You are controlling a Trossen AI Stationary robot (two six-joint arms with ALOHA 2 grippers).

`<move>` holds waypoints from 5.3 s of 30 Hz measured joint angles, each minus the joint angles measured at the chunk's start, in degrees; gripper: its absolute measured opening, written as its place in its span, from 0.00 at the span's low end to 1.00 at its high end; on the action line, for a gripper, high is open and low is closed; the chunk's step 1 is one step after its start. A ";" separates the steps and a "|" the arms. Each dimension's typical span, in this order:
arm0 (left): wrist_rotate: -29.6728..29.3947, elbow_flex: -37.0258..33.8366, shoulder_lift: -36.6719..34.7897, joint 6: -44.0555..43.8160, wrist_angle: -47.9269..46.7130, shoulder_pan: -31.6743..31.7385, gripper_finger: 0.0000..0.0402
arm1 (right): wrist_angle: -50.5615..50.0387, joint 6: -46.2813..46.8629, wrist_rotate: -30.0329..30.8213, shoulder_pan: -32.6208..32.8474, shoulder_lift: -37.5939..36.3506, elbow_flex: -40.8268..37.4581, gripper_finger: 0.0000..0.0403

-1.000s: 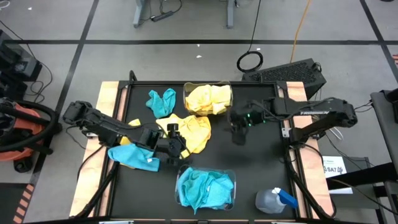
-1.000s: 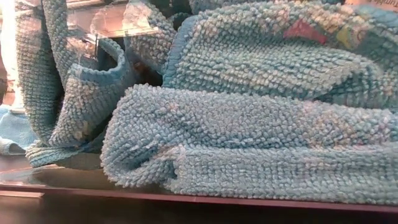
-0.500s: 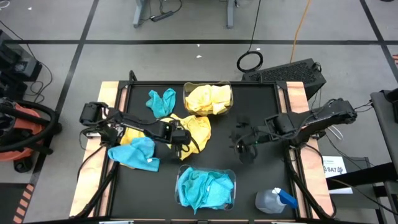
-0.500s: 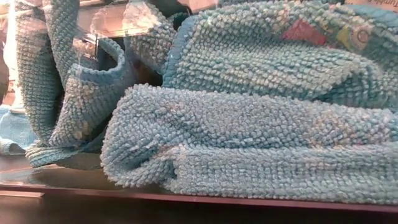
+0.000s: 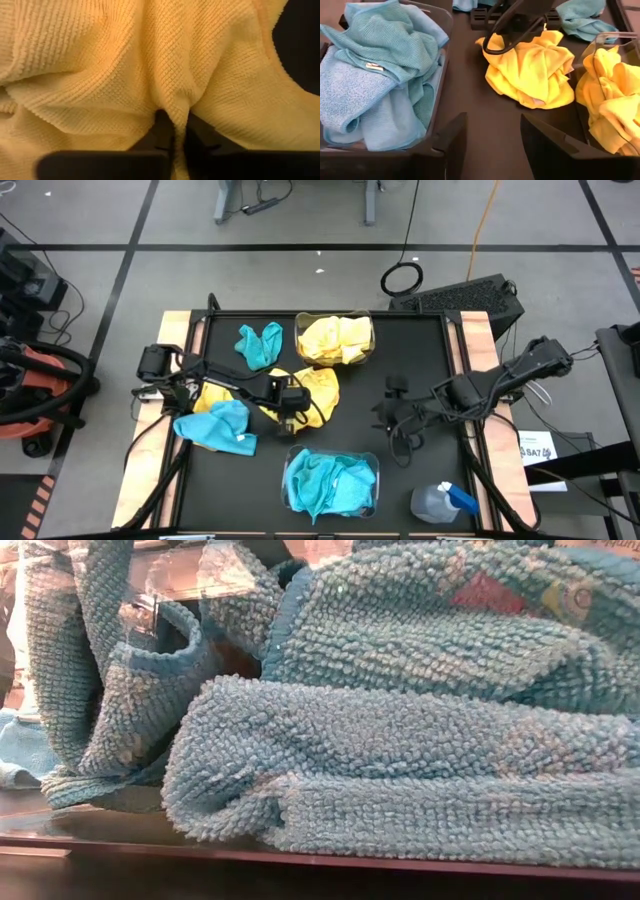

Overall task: Sort microfiber towel by color & place in baskets
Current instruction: Put the yellow towel into the top transparent bin

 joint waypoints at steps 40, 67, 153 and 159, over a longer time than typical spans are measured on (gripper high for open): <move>-17.84 0.44 -30.56 1.42 -4.06 -10.70 0.19 | 28.34 -8.60 4.50 -5.65 1.09 -6.16 0.43; -11.20 -0.44 -15.54 1.44 -2.97 -10.80 0.33 | 27.91 -8.62 4.10 -5.47 1.05 -6.10 0.43; -17.61 6.55 -13.04 3.94 1.10 -5.44 0.01 | 27.79 -8.95 3.61 -6.17 8.28 -6.12 0.43; -17.67 9.32 -18.67 7.01 1.07 -7.24 0.01 | 29.81 -10.38 8.70 -8.33 12.00 -6.14 0.47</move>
